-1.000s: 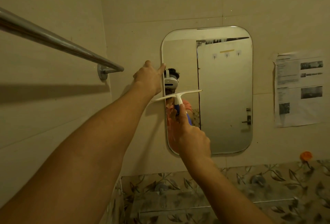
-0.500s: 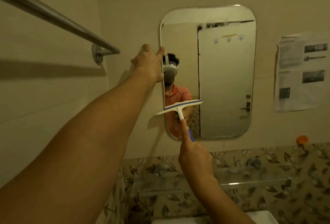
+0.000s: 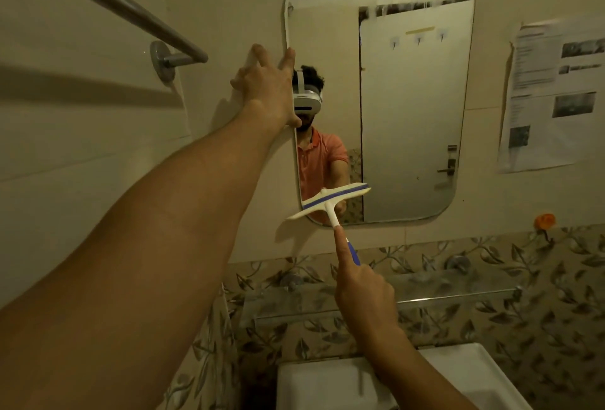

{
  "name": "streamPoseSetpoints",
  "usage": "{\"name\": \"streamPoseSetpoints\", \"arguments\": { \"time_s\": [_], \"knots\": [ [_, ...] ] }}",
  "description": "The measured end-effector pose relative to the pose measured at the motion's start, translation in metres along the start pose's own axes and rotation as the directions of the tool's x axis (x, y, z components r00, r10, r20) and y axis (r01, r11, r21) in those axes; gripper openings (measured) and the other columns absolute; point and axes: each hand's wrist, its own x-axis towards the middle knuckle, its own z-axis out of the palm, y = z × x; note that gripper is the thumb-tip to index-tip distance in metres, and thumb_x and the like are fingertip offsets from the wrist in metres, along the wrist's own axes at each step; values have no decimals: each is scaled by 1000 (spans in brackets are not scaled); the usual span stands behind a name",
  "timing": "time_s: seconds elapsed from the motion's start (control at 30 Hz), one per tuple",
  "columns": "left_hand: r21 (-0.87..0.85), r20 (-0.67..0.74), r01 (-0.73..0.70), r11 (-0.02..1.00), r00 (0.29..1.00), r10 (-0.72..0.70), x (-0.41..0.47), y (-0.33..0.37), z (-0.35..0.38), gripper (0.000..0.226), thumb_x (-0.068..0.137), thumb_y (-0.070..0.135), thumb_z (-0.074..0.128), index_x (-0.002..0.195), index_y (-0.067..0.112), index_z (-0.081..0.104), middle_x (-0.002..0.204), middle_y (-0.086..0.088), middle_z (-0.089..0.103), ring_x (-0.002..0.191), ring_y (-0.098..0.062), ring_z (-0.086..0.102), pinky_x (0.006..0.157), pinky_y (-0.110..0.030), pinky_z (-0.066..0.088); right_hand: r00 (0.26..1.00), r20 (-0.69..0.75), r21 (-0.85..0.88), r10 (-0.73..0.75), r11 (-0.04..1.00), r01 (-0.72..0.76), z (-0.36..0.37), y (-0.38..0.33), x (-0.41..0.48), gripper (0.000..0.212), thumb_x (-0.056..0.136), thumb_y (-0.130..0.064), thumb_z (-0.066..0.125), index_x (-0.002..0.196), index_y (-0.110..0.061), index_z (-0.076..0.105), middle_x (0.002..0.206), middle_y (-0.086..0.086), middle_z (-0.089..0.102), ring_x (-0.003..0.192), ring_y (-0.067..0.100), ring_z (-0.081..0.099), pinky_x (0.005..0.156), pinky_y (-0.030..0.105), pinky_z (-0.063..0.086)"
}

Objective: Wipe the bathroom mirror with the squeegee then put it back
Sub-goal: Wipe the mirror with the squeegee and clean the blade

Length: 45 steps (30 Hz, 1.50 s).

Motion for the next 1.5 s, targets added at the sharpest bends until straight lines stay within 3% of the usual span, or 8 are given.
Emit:
{"name": "streamPoseSetpoints", "arguments": {
  "time_s": [0.43,0.6,0.7,0.77,0.87,0.97,1.23,1.5],
  "knots": [
    [-11,13,-5,1000,1000,5,0,2,-3,139,57,71,84,159,34,-3,160,-29,3,124,-54,46,102,-62,42,981,192,-62,13,998,-1,-6,67,-13,108,103,-13,40,123,-47,-60,94,4,65,67,17,59,68,32,57],
    [3,8,6,1000,1000,-6,1,3,-2,139,57,73,83,159,34,-3,158,-28,4,125,-52,47,103,-62,40,954,300,-19,8,1000,-2,-23,85,-11,89,102,-16,38,152,-43,-30,100,3,68,73,19,58,79,32,56],
    [10,11,12,1000,1000,-12,3,3,-3,140,56,75,82,159,34,-5,158,-29,4,126,-53,46,105,-65,38,966,256,34,44,998,-54,-44,95,-15,74,106,-27,32,154,-47,-21,103,-3,68,68,8,59,59,14,43],
    [7,11,12,1000,1000,-12,3,3,-2,140,56,76,81,159,34,-4,157,-29,4,126,-53,47,105,-65,37,969,227,76,95,990,-115,-60,94,-16,72,107,-34,33,155,-47,-19,92,-8,63,60,8,55,51,14,41],
    [22,12,7,1000,1000,-7,4,3,-1,140,56,78,80,159,34,-4,157,-29,5,125,-52,48,105,-64,37,984,161,179,71,979,-100,-84,80,-4,75,107,-38,37,149,-56,-22,70,-8,56,67,19,64,56,23,47],
    [29,4,18,999,1000,-18,4,3,0,140,56,79,78,159,36,-5,157,-28,5,125,-50,49,105,-64,37,999,-24,329,44,944,-33,-117,59,29,75,107,-38,40,150,-59,-18,62,-4,57,53,15,58,50,27,46],
    [50,-15,11,999,1000,-11,7,2,4,136,60,80,75,159,36,-7,158,-29,4,125,-50,48,106,-64,35,950,-310,392,-45,904,171,-225,-8,151,57,109,-34,32,159,-44,7,61,0,55,48,15,51,50,42,53],
    [18,8,8,1000,1000,-8,10,0,6,136,60,77,78,158,36,-7,160,-27,1,133,-52,41,108,-67,29,935,-351,299,-57,939,169,-277,-63,222,56,110,-32,29,162,-38,8,75,7,60,66,24,63,66,47,62]
  ]
}}
